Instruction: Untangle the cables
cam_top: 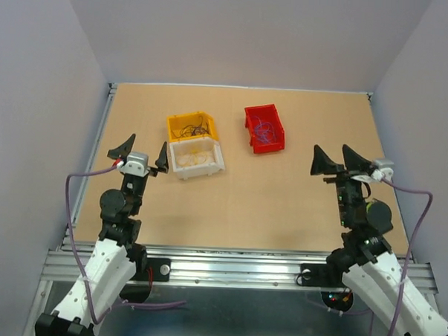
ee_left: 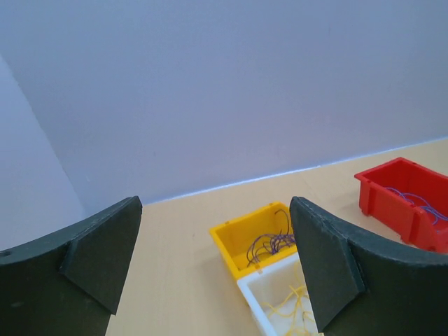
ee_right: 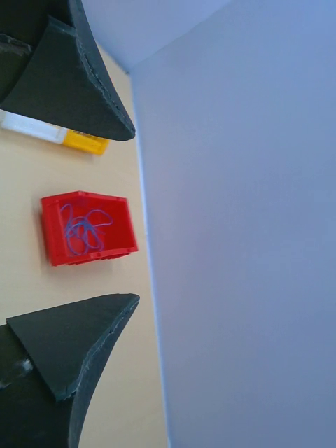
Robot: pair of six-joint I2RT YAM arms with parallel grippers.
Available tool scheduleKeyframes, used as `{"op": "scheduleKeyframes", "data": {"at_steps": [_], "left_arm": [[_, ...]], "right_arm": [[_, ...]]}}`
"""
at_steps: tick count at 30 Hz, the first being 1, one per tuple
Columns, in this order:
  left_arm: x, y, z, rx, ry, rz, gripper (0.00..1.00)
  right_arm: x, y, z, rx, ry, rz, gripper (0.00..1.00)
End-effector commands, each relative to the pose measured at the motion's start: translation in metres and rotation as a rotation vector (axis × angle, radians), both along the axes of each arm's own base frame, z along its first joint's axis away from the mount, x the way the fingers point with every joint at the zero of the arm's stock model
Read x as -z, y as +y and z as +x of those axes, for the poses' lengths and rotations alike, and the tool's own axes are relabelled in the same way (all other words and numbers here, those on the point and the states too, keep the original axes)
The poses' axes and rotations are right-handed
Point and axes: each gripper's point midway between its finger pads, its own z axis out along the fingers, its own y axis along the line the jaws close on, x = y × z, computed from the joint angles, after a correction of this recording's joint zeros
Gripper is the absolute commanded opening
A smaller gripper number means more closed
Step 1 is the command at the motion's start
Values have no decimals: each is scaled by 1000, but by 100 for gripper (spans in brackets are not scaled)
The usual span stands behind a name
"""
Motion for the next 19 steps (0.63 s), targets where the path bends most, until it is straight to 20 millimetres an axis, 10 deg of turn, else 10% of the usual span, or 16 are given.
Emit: {"op": "scheduleKeyframes", "data": {"at_steps": [1,7,19], "left_arm": [[20,23,-15,-80,-23,-132,98],[29,-2,-30,54,-63,-11,97],[52,-3,-1,26,84,47,91]], "right_arm": [[6,-18,-21,21,6,60,95],[2,-27,-43,3,-62,118,95],[26,-12,-12,12,74,83,96]]}}
